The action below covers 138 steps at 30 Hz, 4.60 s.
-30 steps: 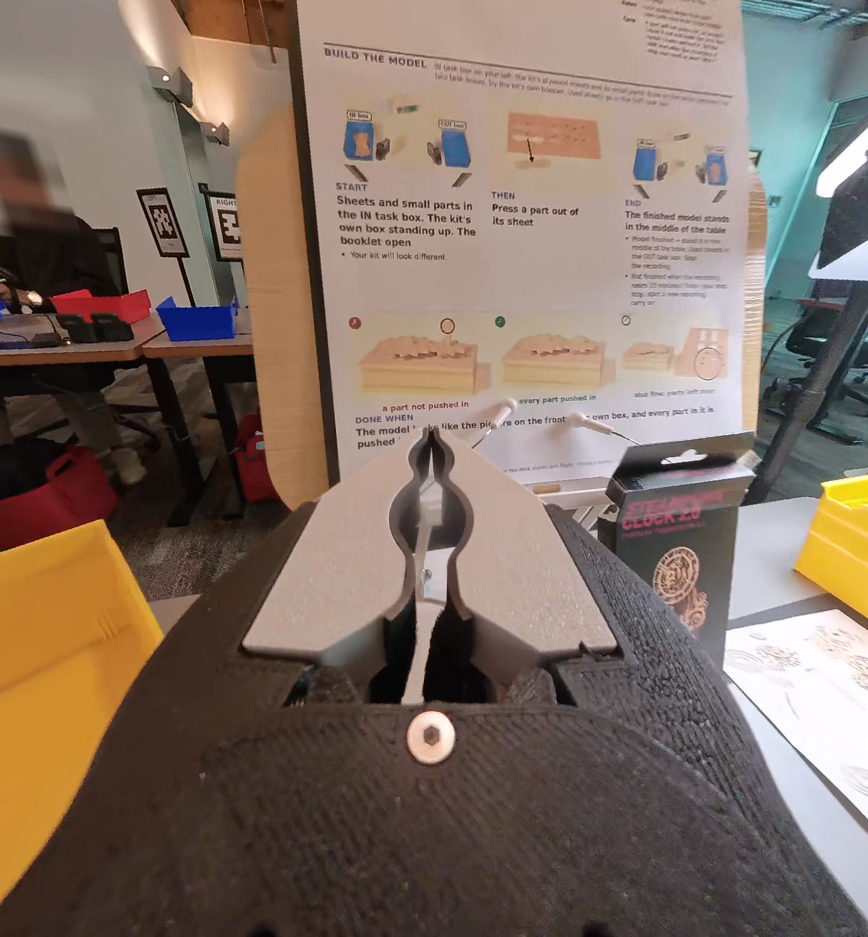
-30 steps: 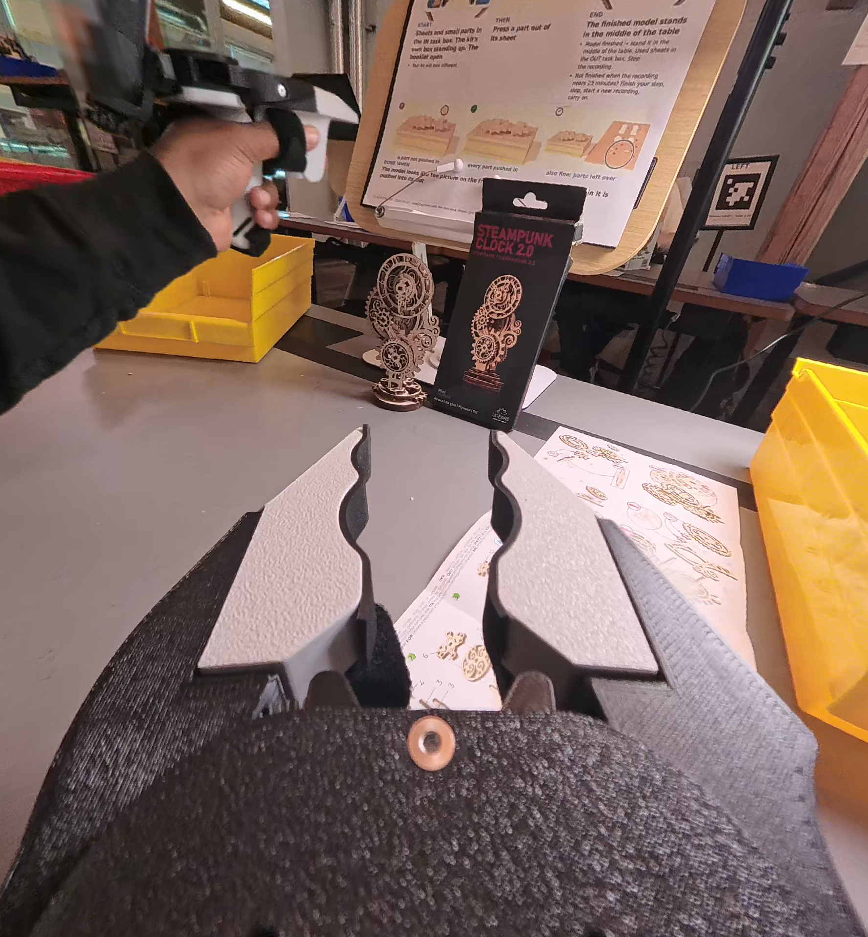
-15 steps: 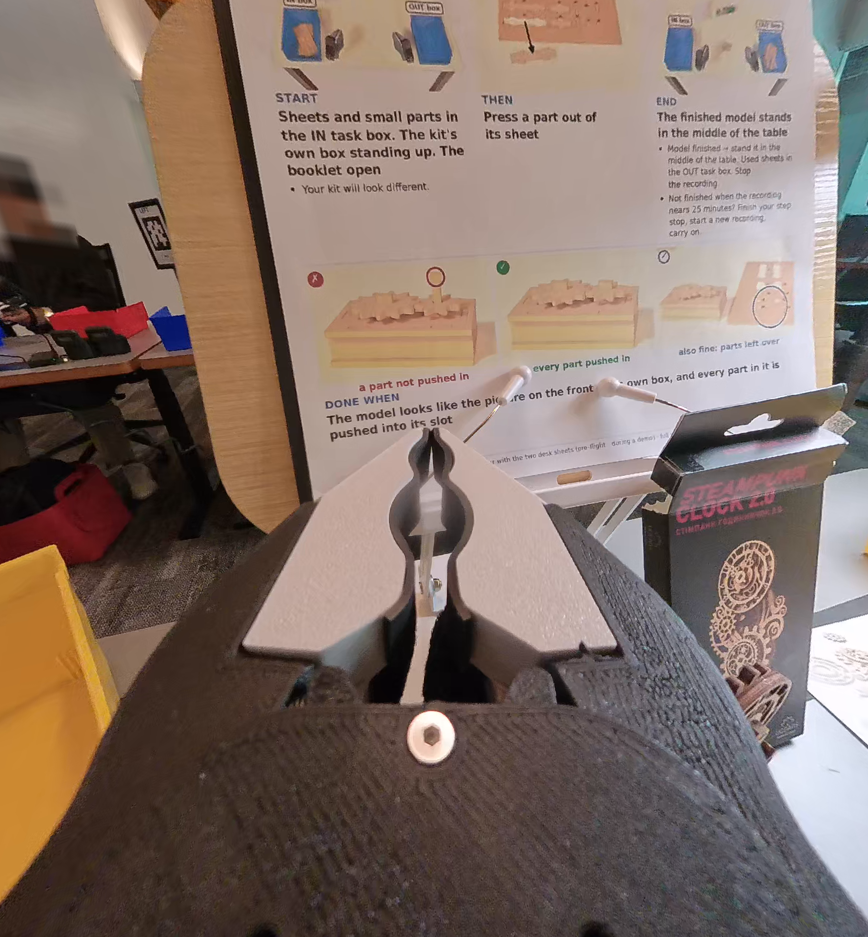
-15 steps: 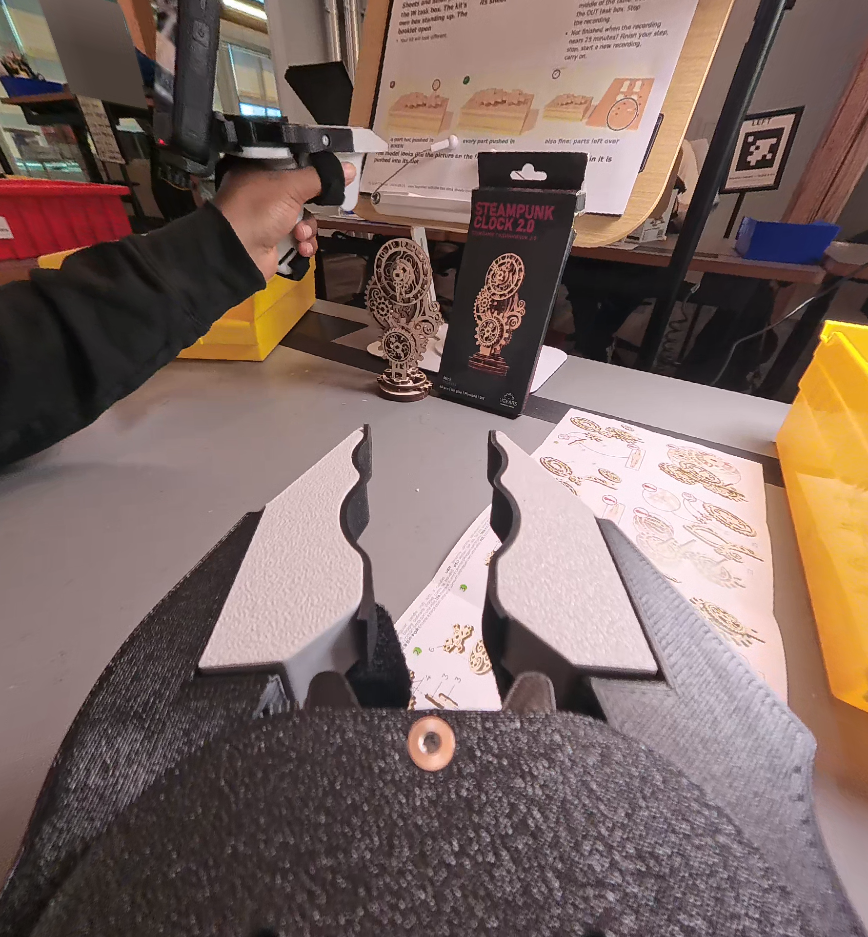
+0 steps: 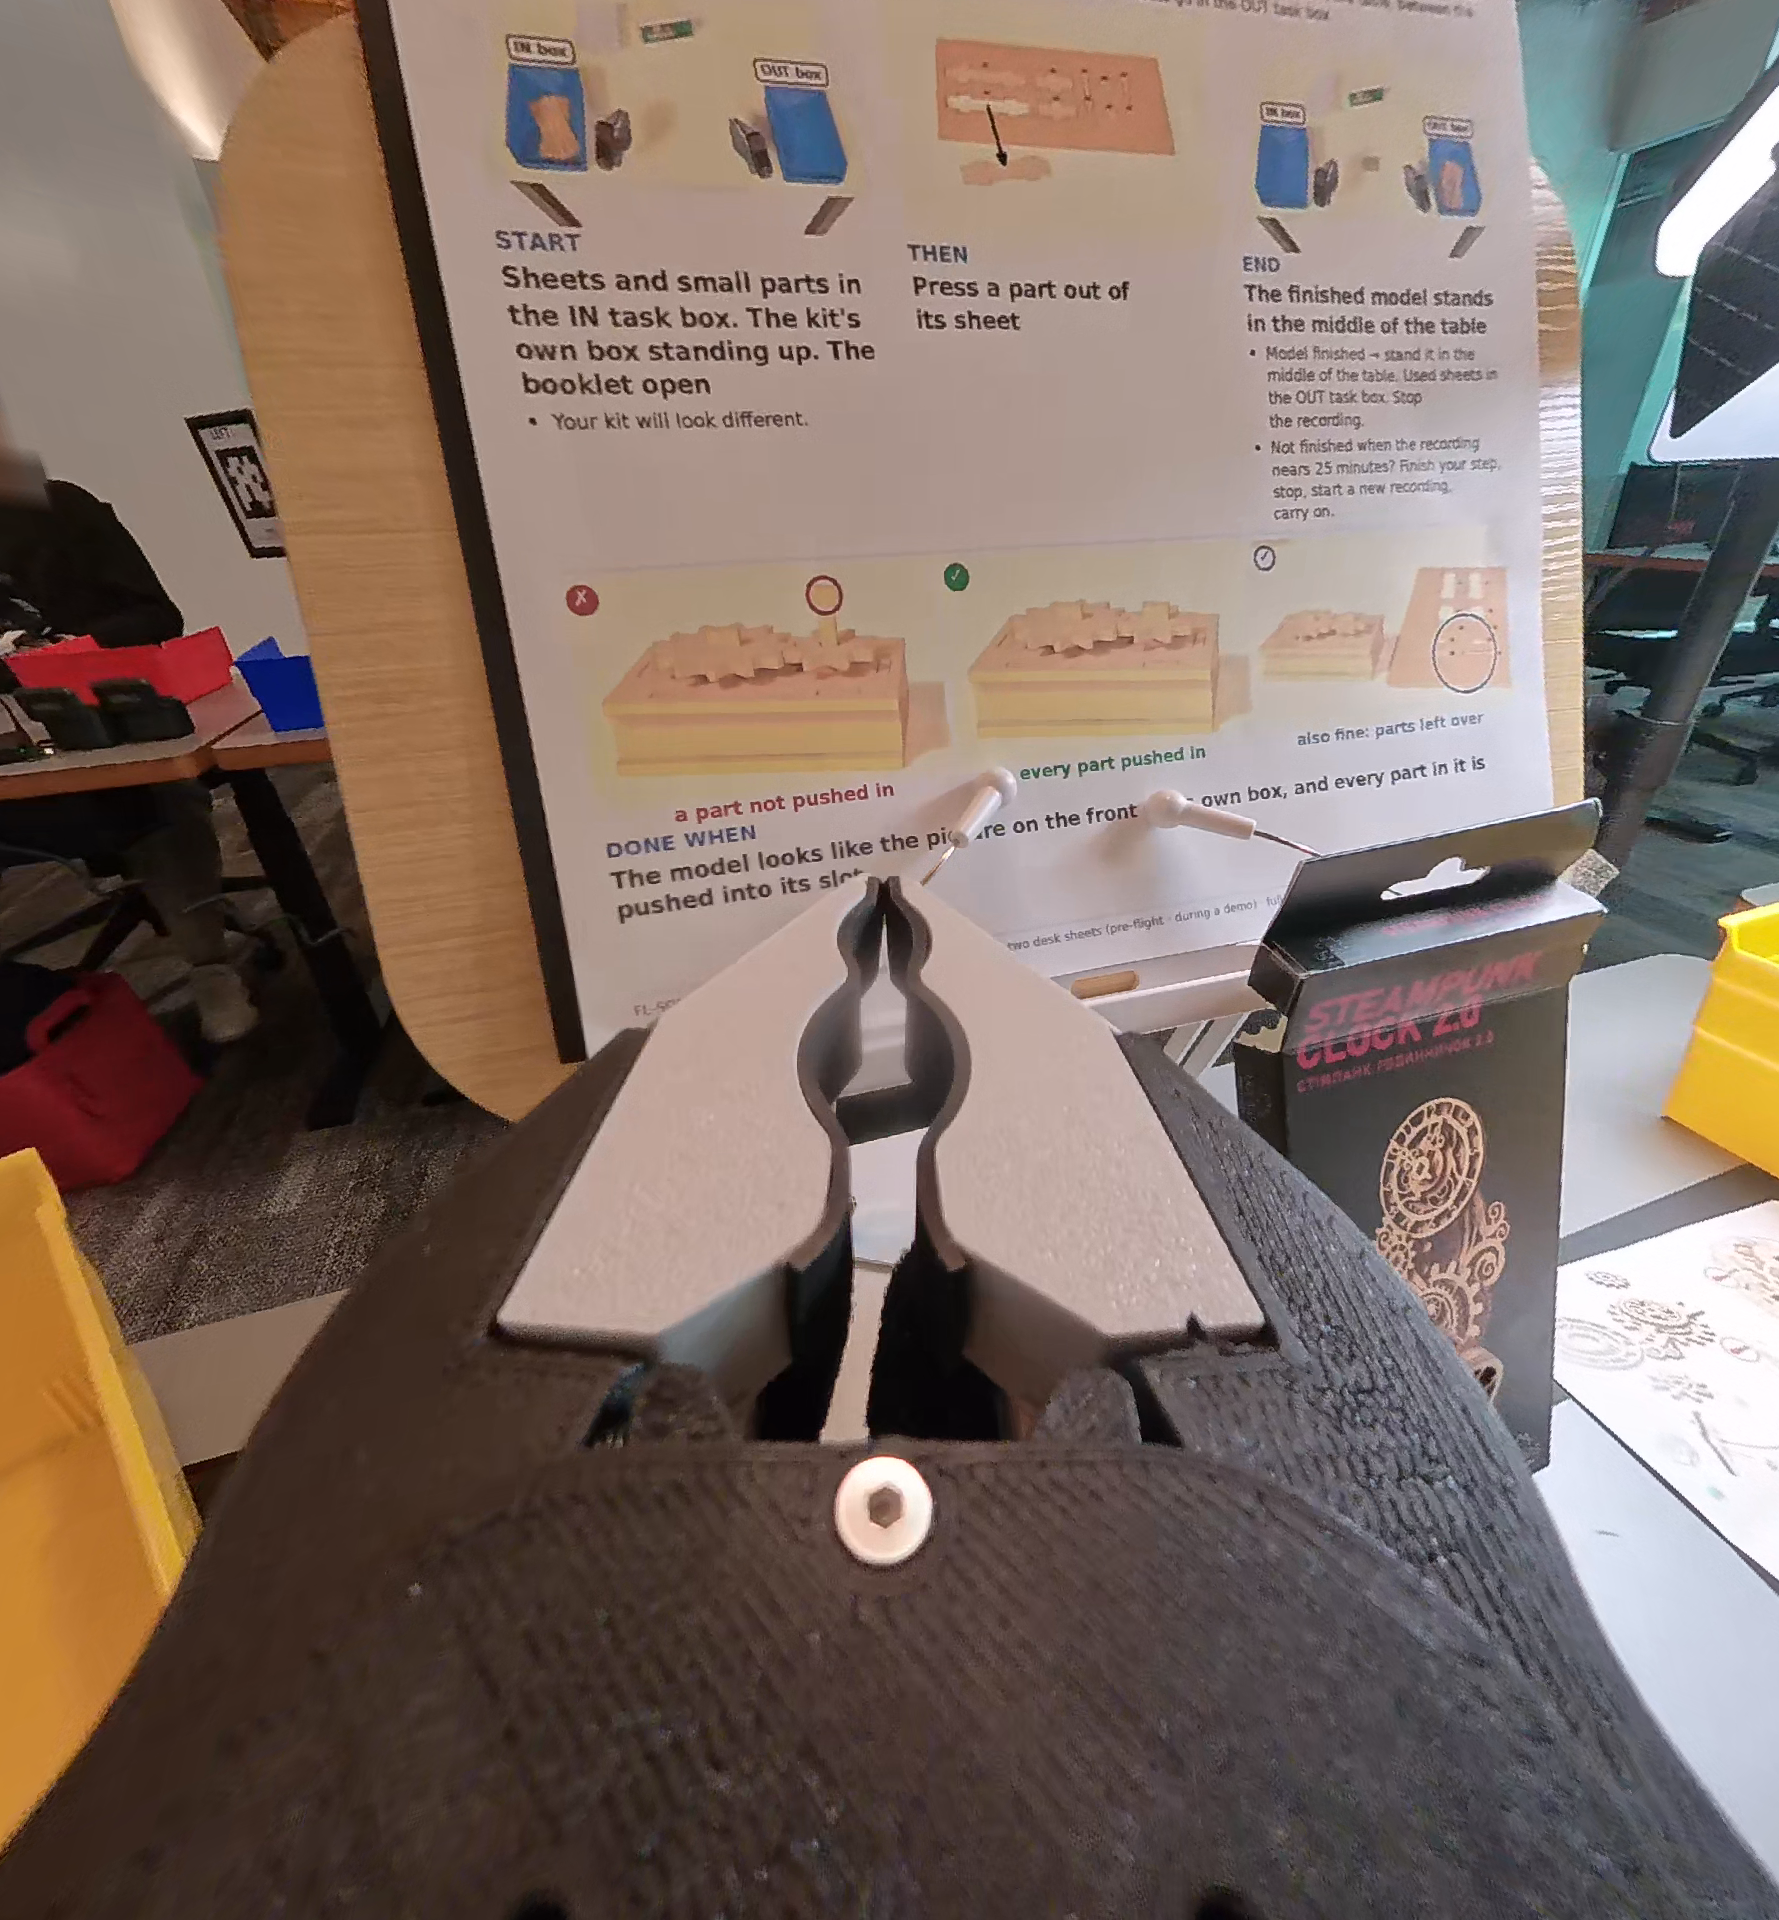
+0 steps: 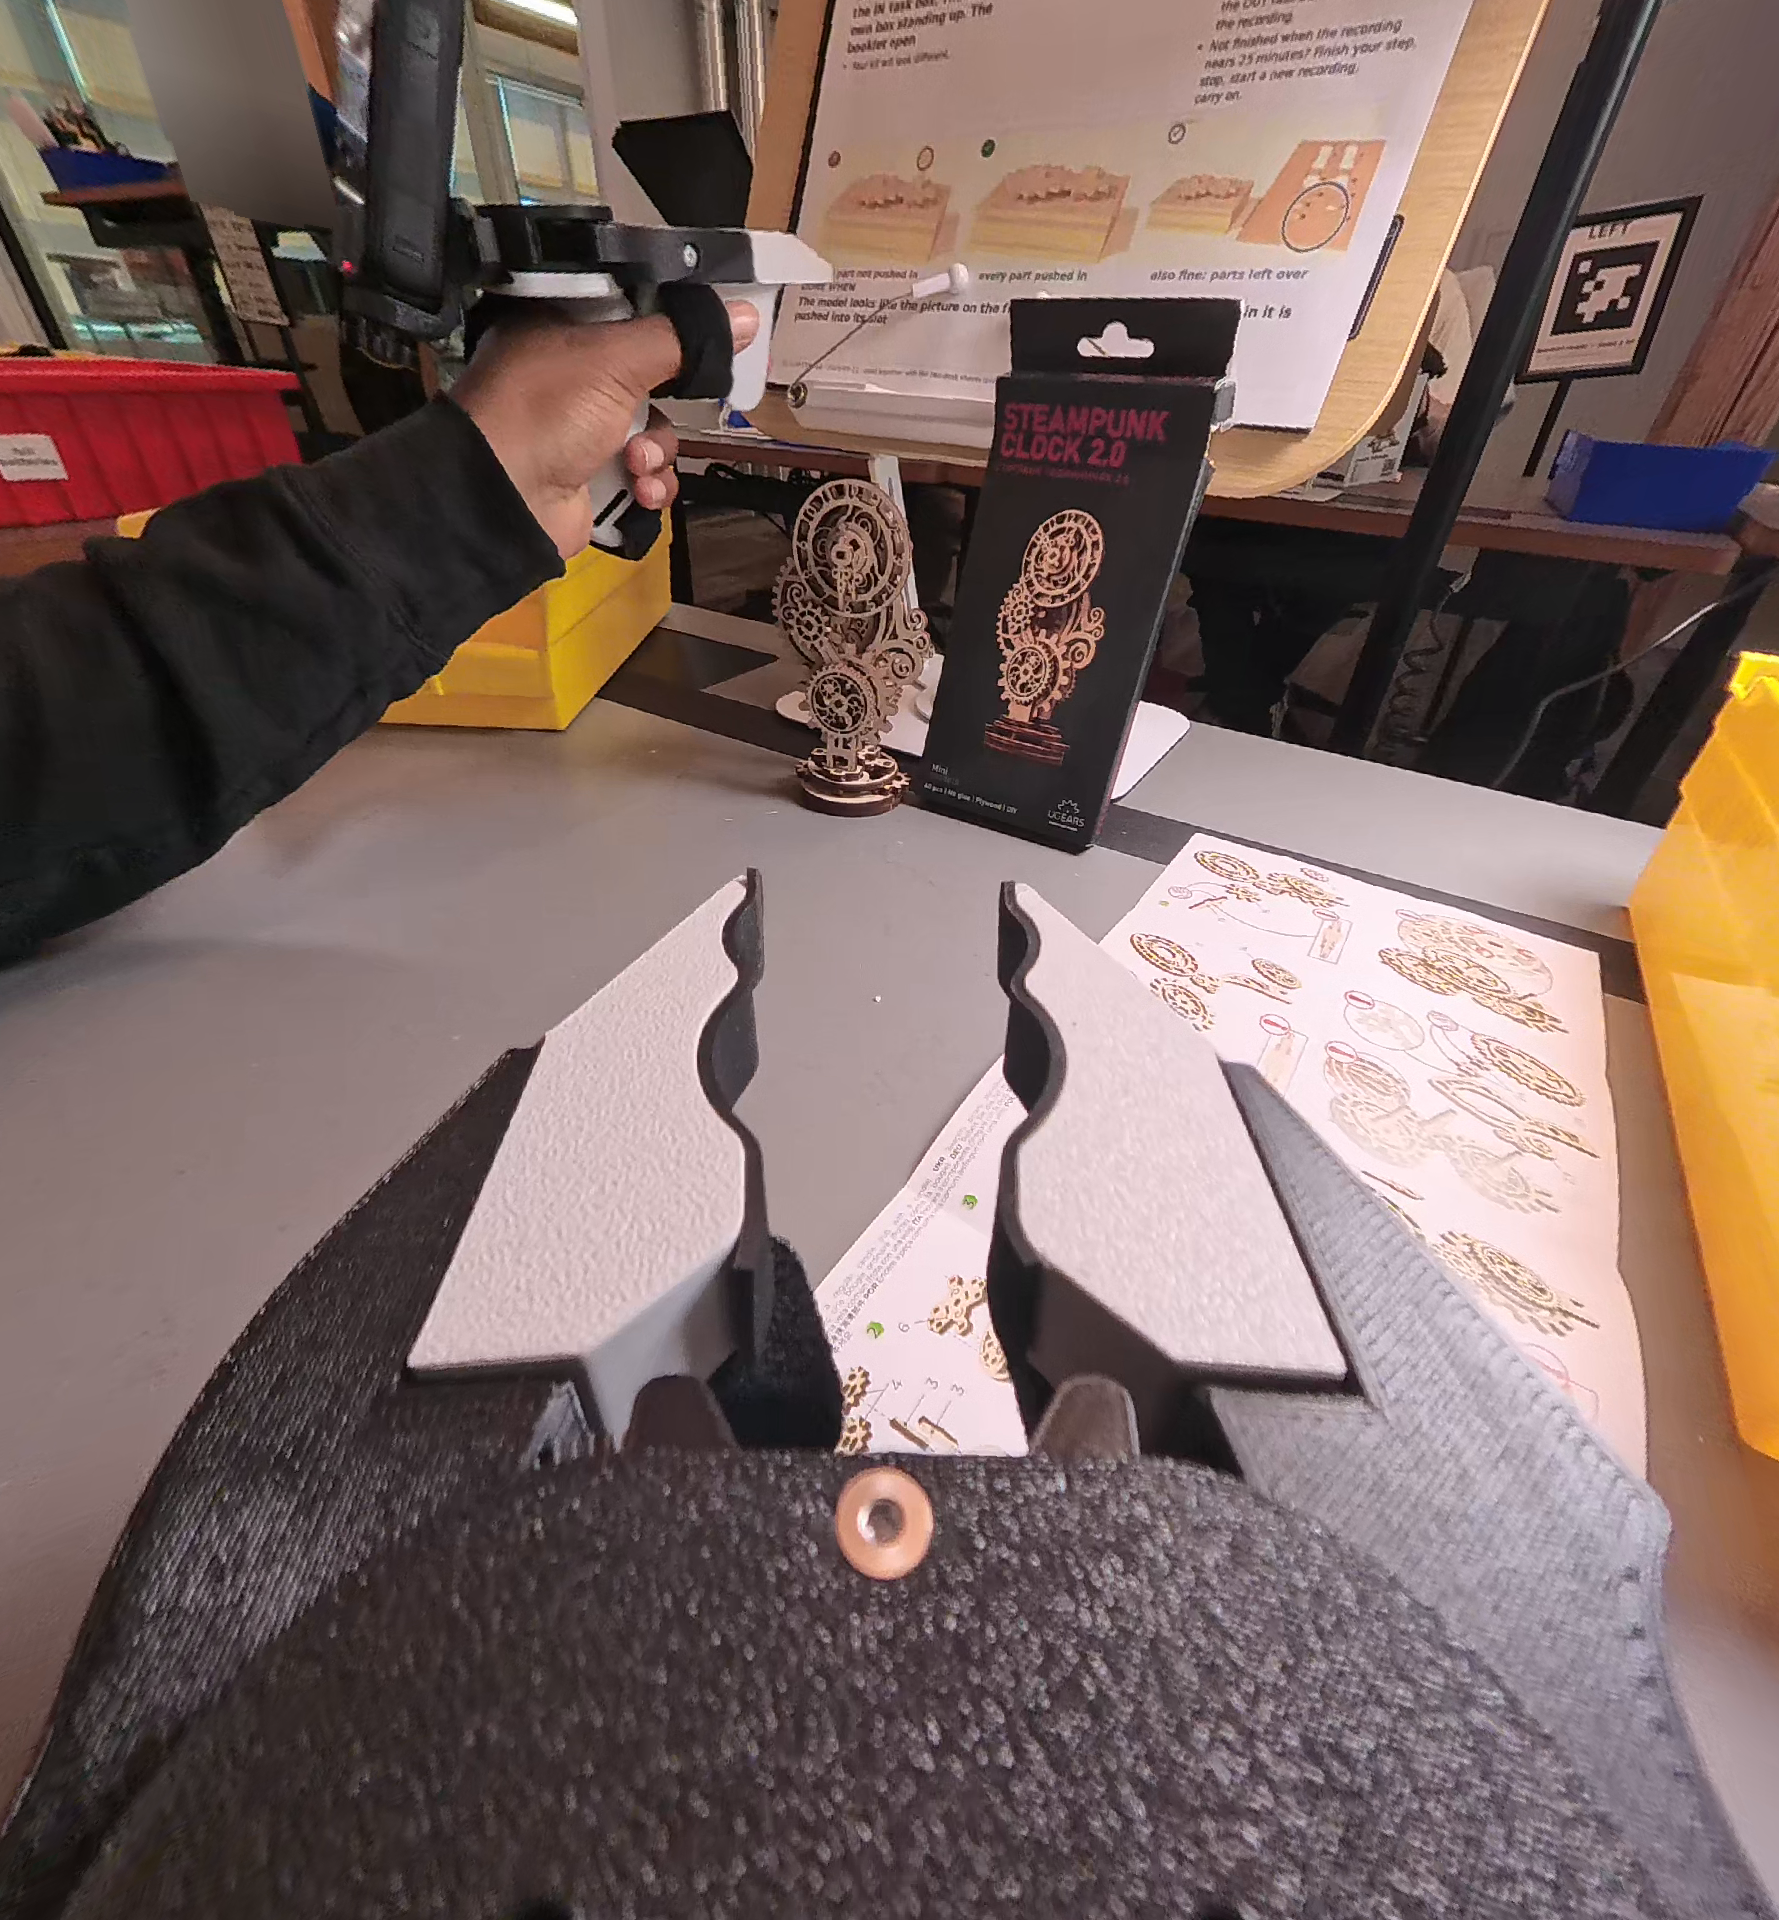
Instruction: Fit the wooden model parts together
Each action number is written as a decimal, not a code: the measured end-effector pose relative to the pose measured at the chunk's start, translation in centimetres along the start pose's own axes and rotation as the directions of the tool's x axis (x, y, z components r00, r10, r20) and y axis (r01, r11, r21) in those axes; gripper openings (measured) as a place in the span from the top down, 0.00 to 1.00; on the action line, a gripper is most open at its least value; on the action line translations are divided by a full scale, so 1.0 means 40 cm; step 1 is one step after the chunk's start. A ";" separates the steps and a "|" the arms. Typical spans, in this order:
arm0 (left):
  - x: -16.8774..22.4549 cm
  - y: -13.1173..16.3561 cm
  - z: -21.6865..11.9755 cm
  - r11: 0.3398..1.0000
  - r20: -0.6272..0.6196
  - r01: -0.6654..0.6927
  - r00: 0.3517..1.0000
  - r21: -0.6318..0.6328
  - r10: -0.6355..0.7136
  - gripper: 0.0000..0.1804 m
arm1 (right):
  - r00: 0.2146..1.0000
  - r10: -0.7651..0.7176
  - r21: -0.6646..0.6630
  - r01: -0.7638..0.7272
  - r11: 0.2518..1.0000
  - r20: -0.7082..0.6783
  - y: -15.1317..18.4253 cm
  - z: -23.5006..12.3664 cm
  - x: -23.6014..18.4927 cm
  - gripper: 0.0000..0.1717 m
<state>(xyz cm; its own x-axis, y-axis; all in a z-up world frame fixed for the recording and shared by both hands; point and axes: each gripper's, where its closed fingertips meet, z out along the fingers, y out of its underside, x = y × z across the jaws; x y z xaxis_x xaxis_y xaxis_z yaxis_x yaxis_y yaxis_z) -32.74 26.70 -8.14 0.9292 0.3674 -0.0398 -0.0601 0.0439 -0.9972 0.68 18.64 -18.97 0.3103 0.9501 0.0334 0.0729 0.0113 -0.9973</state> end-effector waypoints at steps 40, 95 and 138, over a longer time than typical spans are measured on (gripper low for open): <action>0.145 -0.017 0.027 0.999 -0.120 -0.034 0.992 0.003 0.034 1.00 | 1.000 0.019 0.002 -0.019 1.000 0.015 -0.004 -0.002 -0.004 0.75; 0.049 0.229 -0.609 0.987 -0.060 -0.039 0.998 -0.155 0.030 0.84 | 0.979 -0.153 0.219 0.180 0.959 -0.134 -0.326 0.184 0.125 0.96; 0.019 0.258 -0.596 0.983 -0.069 0.012 0.997 -0.185 -0.025 0.77 | 0.940 -0.238 0.129 0.275 0.953 -0.246 -0.486 0.669 0.337 0.85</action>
<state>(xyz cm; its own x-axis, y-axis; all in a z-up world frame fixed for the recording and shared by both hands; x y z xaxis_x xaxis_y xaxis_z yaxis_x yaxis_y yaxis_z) -23.96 5.27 -19.97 0.9534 0.3013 -0.0191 0.0193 -0.1239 -0.9921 -21.92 39.57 -0.90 0.5069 0.8134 0.2852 0.0327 0.3125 -0.9494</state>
